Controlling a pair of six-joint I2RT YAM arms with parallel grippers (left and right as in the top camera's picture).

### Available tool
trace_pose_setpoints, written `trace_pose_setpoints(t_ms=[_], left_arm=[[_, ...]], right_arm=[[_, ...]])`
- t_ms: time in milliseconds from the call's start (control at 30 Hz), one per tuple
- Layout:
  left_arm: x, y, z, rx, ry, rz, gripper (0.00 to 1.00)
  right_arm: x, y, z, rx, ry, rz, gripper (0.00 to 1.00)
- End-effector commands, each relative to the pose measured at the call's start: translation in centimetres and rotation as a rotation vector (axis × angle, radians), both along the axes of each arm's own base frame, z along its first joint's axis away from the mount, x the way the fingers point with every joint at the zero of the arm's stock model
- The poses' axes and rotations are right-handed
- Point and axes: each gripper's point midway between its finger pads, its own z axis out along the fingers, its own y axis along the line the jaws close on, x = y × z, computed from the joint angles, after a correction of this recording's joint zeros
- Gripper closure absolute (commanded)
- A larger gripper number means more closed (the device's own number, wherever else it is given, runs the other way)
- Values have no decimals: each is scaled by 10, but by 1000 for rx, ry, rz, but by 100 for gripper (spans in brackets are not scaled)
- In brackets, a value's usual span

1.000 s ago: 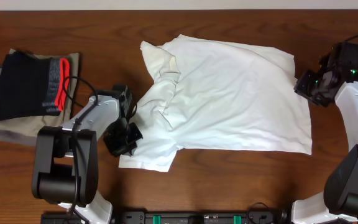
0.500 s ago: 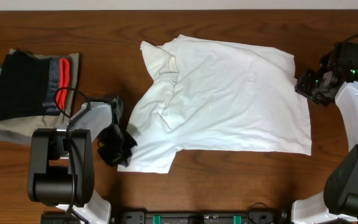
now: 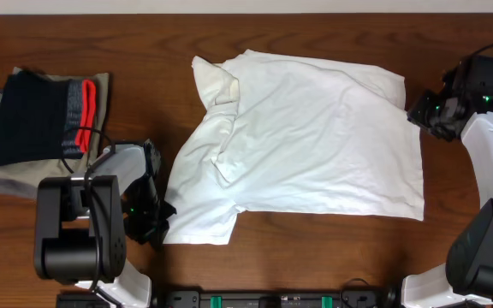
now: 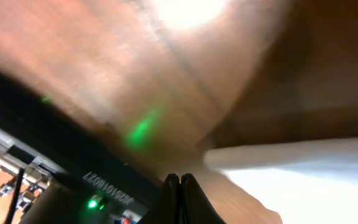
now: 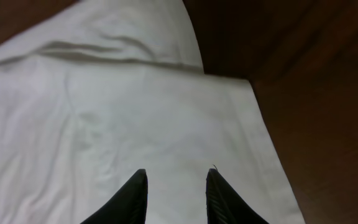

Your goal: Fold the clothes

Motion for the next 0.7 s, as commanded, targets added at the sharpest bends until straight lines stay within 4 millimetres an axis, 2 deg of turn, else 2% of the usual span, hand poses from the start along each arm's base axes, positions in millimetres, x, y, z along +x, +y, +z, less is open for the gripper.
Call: trace_pose_setpoints(t_ms=[0,133,267,367,433,667], left_arm=[[4,12,15,87,-75,15,94],[14,18,37,126,-228,25,94],[38,12,48,63,-416,-44,94],[54,-7,47,-57,-493,-92,94],[58,-14,44,-94,-492,-100,94],[57,-18,30,-157,-443,-192,94]], right_arm=[[12,0,5,-11,-39,-2,72],[22,-2,6,-15,-74,-6,74],[31,4,-5,0,-78,12,75],[43,16,-16,34,-94,49,76],[56,22,-23,49,-125,72,76],[107,27,-22,27,-257,133,78]])
